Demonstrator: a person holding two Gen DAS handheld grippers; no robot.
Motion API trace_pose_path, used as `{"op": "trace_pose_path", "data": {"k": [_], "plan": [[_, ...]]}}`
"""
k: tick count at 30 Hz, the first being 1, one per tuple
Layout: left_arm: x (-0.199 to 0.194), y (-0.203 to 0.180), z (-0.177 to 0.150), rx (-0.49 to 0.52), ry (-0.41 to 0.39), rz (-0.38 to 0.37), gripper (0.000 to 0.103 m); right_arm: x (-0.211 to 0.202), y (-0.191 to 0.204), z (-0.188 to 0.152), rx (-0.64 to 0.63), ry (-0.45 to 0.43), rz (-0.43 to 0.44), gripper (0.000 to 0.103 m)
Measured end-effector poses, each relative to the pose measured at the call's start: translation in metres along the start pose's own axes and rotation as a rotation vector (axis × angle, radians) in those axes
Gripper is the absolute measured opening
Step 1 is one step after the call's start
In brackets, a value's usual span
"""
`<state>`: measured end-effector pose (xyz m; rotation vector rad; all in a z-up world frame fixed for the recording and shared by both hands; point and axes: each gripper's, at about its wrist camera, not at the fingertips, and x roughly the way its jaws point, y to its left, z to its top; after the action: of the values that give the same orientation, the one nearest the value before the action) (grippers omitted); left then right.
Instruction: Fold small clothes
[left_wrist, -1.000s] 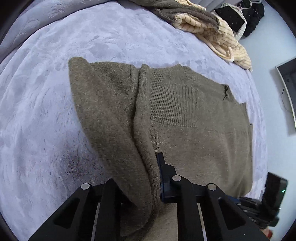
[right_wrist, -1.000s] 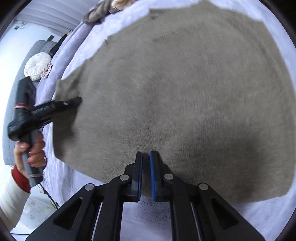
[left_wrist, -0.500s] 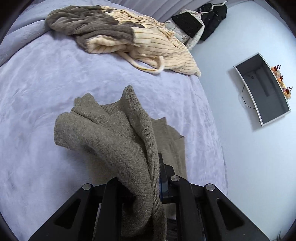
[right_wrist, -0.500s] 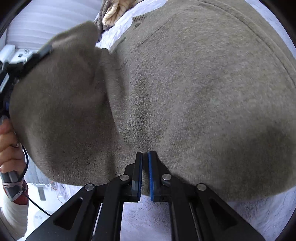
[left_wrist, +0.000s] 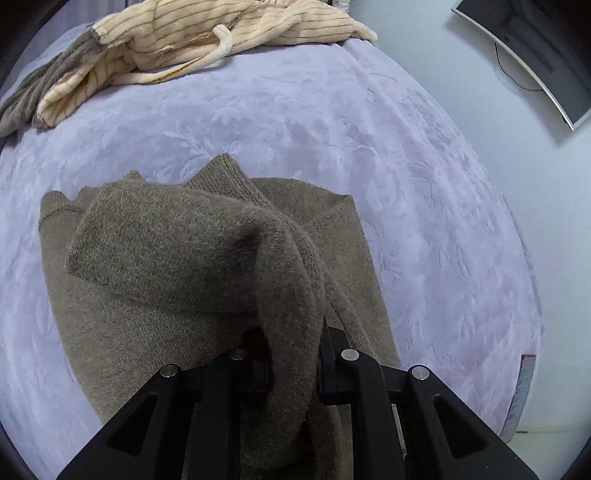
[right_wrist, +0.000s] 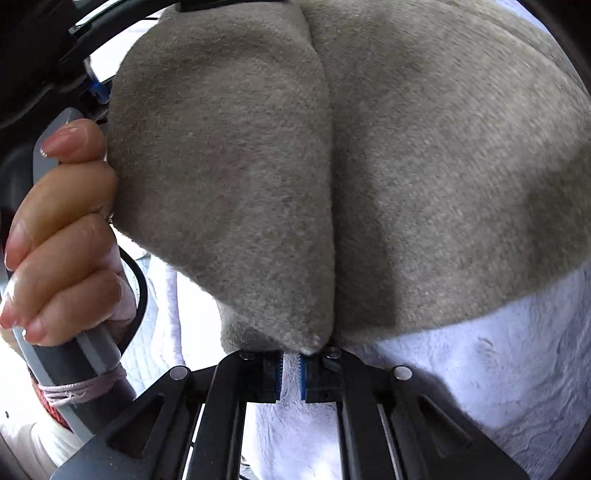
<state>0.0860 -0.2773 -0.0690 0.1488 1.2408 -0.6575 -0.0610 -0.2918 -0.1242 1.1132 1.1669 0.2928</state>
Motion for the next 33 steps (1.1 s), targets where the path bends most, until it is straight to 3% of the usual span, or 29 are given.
{"op": "trace_pose_path", "data": {"k": [4,5,9,10,11,13,18,22,27,30,32,33], "plan": [[-0.01,-0.026,-0.001,0.123,-0.034,0.117,0.017,-0.007,-0.008,0.002,0.005,0.013,0.011,0.005],[-0.012,-0.032,-0.002,0.148,-0.039,0.137,0.022,-0.009,-0.009,0.002,0.007,0.017,0.01,0.005],[-0.021,-0.058,-0.001,0.258,-0.087,0.141,0.026,-0.012,-0.006,0.002,-0.002,0.024,-0.003,0.005],[-0.023,-0.062,-0.001,0.271,-0.094,0.137,0.031,-0.01,-0.004,0.002,-0.003,0.024,-0.005,0.005],[-0.026,-0.063,-0.002,0.262,-0.103,0.123,0.051,-0.012,-0.005,0.002,-0.004,0.023,-0.006,0.005],[-0.037,-0.055,0.002,0.2,-0.143,0.096,0.067,-0.019,-0.006,0.002,-0.003,0.021,-0.008,0.008],[-0.065,-0.009,0.003,0.065,-0.19,0.072,0.067,-0.036,0.001,0.006,-0.024,-0.004,-0.053,0.009],[-0.075,0.036,-0.005,0.002,-0.215,0.177,0.067,-0.076,0.0,0.014,-0.049,-0.07,-0.106,0.009],[-0.062,0.093,-0.022,-0.104,-0.148,0.293,0.067,-0.147,-0.011,0.027,-0.034,-0.247,-0.176,0.012],[-0.055,0.113,-0.034,-0.153,-0.122,0.321,0.067,-0.181,-0.011,0.045,-0.041,-0.322,-0.199,0.023],[-0.051,0.119,-0.039,-0.179,-0.114,0.31,0.067,-0.194,-0.006,0.081,-0.084,-0.323,-0.209,0.053],[-0.051,0.12,-0.042,-0.185,-0.118,0.311,0.067,-0.195,-0.002,0.084,-0.106,-0.31,-0.207,0.055]]}}
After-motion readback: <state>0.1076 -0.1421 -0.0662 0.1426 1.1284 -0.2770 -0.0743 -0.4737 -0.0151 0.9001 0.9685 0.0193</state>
